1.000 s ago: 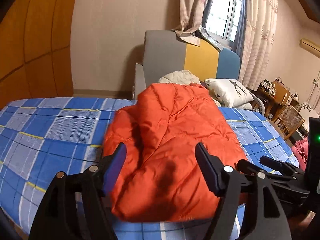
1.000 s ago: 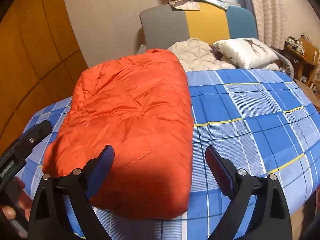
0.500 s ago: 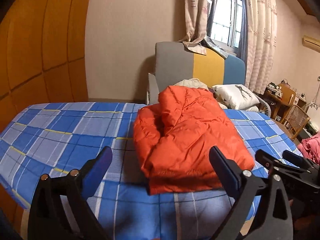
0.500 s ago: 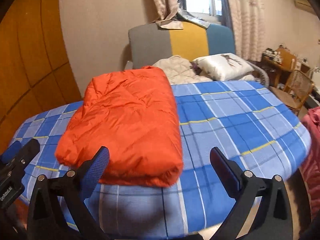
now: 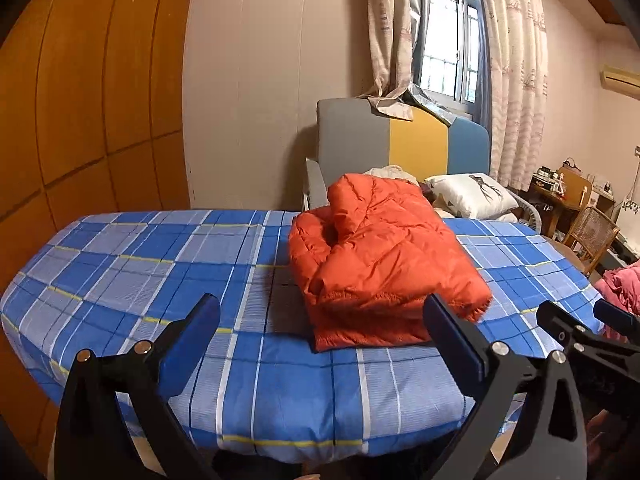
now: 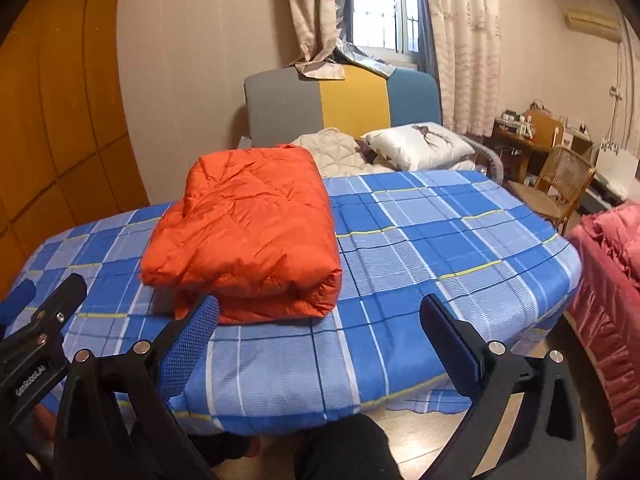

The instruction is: Fold large clothes

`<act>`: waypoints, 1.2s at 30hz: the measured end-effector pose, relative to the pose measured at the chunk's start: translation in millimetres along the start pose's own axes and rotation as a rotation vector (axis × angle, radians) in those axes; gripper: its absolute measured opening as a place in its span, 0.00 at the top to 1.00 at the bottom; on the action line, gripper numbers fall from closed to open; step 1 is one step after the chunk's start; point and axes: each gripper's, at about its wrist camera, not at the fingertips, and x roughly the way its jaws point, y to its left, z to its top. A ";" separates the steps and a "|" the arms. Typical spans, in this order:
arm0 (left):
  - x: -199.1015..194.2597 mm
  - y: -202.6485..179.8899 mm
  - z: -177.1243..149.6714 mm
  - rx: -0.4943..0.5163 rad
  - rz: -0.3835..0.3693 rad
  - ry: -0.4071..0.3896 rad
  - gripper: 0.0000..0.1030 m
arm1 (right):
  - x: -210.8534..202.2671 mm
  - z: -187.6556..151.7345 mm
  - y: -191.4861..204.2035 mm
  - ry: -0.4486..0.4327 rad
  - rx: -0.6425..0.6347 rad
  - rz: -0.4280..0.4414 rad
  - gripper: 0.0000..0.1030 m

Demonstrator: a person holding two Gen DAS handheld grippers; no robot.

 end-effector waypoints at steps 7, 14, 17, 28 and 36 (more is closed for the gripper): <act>-22.7 -10.3 -12.4 0.026 -0.001 -0.014 0.02 | -22.3 -7.9 -9.8 -0.026 -0.021 -0.006 0.03; -37.9 -19.1 -16.2 0.040 0.012 -0.011 0.02 | -28.6 -17.7 -14.5 -0.037 0.006 0.008 0.03; -39.3 -16.9 -17.3 0.031 0.018 -0.003 0.02 | -27.0 -19.5 -11.9 -0.034 0.010 0.013 0.03; -38.5 -8.0 -21.8 0.004 0.033 0.000 0.02 | -28.2 -26.5 -0.3 -0.032 -0.014 -0.013 0.03; -37.0 -24.3 -22.7 0.058 -0.006 -0.009 0.02 | -28.0 -28.2 -13.2 -0.022 0.002 -0.069 0.03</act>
